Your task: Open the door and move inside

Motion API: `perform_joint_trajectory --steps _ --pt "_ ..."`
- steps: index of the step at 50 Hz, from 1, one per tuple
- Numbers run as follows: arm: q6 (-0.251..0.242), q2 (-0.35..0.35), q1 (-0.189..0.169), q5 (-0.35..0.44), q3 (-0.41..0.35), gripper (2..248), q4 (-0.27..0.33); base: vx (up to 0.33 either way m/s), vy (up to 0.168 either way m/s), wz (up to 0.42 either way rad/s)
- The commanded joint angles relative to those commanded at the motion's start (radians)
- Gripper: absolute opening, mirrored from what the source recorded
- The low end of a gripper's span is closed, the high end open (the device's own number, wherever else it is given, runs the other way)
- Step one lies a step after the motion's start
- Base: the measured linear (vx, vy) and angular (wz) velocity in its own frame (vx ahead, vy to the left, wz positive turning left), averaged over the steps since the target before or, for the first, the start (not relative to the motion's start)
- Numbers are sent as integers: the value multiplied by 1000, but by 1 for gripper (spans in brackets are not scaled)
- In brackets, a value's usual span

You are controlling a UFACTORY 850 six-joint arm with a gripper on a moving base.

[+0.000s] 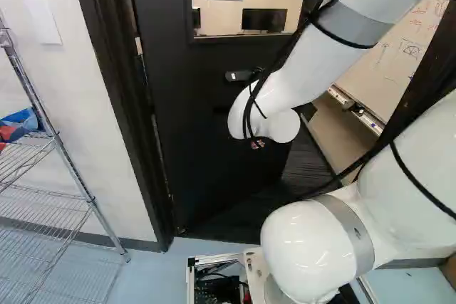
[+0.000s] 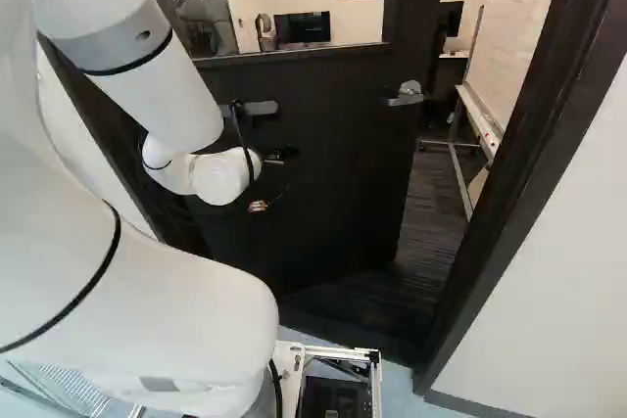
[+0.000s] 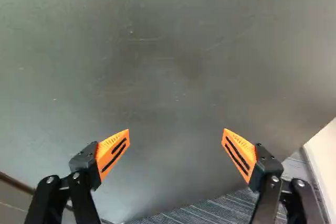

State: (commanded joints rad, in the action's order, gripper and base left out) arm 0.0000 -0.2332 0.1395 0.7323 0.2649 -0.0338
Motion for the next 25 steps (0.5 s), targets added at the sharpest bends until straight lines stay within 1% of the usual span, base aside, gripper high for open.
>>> perform_joint_trajectory --steps 25 --pt "0 92 -6 0 83 247 -255 0 0 0"
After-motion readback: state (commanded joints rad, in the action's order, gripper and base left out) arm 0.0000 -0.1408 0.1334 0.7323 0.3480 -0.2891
